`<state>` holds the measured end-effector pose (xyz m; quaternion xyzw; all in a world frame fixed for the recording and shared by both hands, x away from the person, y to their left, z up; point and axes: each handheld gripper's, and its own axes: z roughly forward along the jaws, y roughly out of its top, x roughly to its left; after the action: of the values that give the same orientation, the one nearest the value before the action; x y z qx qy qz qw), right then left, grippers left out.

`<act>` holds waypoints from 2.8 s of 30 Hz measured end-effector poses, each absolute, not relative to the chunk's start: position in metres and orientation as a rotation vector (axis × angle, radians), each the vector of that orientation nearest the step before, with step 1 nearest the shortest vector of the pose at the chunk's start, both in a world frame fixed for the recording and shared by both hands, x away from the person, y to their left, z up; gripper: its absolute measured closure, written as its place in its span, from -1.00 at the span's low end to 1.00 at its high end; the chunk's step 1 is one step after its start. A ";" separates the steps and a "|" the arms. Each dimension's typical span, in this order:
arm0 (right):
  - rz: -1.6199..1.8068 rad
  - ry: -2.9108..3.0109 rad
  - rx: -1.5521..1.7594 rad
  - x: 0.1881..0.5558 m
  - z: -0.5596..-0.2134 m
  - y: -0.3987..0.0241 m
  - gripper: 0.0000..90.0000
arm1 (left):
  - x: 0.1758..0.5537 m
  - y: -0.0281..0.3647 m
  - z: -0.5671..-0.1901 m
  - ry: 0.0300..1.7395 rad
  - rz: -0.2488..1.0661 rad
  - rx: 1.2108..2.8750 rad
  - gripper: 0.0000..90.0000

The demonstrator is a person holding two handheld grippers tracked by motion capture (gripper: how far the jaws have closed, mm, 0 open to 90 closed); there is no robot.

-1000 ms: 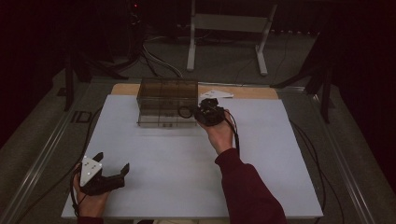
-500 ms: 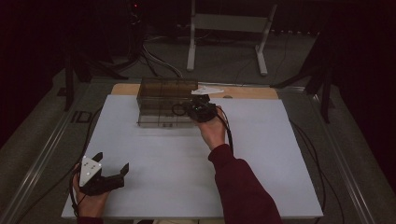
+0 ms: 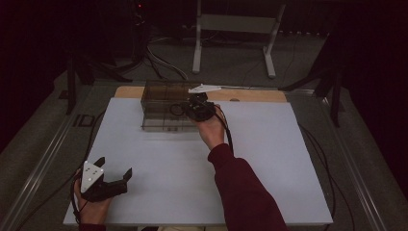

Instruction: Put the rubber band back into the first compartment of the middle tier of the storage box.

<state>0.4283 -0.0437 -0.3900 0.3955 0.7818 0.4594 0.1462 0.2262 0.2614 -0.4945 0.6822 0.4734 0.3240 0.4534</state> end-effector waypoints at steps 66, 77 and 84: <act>1.338 2.259 1.174 0.462 -0.411 0.007 0.97 | 0.227 0.261 -0.494 1.159 0.801 1.682 -0.99; 1.333 2.269 1.175 0.467 -0.416 0.019 0.97 | 0.226 0.261 -0.493 1.155 0.796 1.677 -0.99; 1.330 2.272 1.183 0.470 -0.423 0.024 0.97 | 0.227 0.261 -0.494 1.152 0.791 1.677 -0.99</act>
<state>0.4696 0.0244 -0.4227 0.4064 0.7808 0.4572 0.1272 0.2269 0.2609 -0.4936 0.6817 0.4684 0.3217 0.4608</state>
